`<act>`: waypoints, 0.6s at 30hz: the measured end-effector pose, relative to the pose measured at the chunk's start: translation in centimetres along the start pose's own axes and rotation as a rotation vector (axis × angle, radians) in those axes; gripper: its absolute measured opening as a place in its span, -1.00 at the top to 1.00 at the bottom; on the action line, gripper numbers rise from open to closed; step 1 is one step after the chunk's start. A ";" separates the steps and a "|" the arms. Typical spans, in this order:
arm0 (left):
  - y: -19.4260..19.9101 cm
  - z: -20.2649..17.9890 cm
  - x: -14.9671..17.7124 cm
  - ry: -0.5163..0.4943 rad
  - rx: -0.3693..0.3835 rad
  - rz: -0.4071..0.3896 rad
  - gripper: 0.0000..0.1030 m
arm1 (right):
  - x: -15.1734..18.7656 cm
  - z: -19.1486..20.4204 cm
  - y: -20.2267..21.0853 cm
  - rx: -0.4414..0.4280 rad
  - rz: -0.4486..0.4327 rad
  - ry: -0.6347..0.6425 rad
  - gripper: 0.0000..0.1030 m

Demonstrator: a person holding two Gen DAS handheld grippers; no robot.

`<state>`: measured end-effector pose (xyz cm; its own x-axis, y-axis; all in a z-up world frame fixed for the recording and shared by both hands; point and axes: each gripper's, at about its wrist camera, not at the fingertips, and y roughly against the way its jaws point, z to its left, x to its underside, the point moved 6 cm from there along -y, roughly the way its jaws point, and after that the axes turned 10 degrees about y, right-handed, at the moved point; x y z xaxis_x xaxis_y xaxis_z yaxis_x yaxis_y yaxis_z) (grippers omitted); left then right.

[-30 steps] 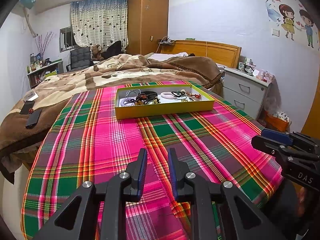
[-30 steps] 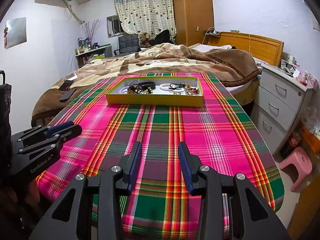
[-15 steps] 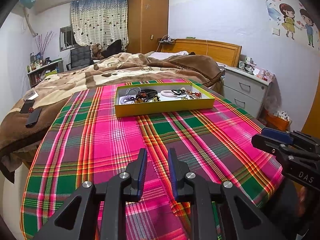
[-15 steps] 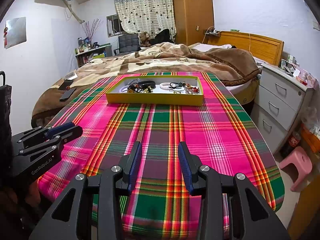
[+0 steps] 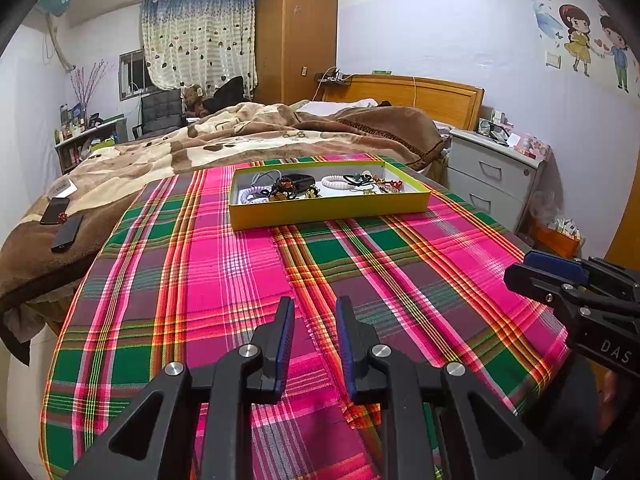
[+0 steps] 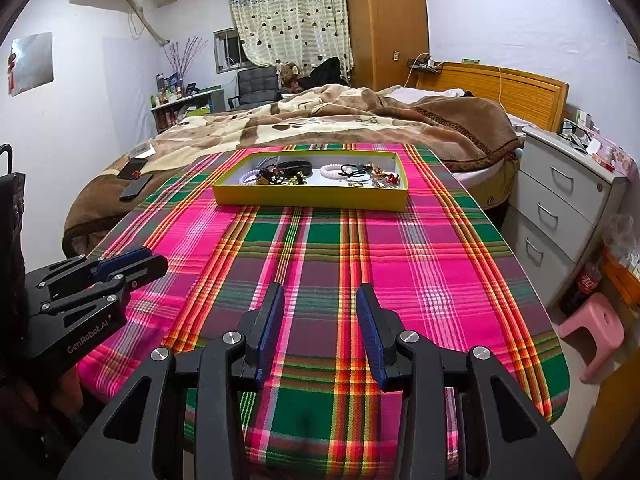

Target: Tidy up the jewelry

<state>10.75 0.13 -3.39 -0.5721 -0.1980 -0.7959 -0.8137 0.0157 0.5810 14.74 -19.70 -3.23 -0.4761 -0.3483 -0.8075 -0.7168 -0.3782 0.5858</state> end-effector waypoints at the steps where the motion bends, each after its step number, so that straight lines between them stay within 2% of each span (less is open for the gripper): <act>1: 0.0 0.0 0.1 -0.004 0.000 0.001 0.60 | 0.0 0.0 0.0 0.000 0.000 0.000 0.26; 18: 0.1 -0.5 0.3 -0.018 -0.011 -0.002 0.60 | -0.1 0.0 0.0 0.000 0.001 0.001 0.26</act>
<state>10.59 -0.43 -3.49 -0.5725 -0.1802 -0.7999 -0.8137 0.0047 0.5813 14.76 -19.66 -3.17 -0.4765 -0.3492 -0.8068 -0.7164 -0.3778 0.5866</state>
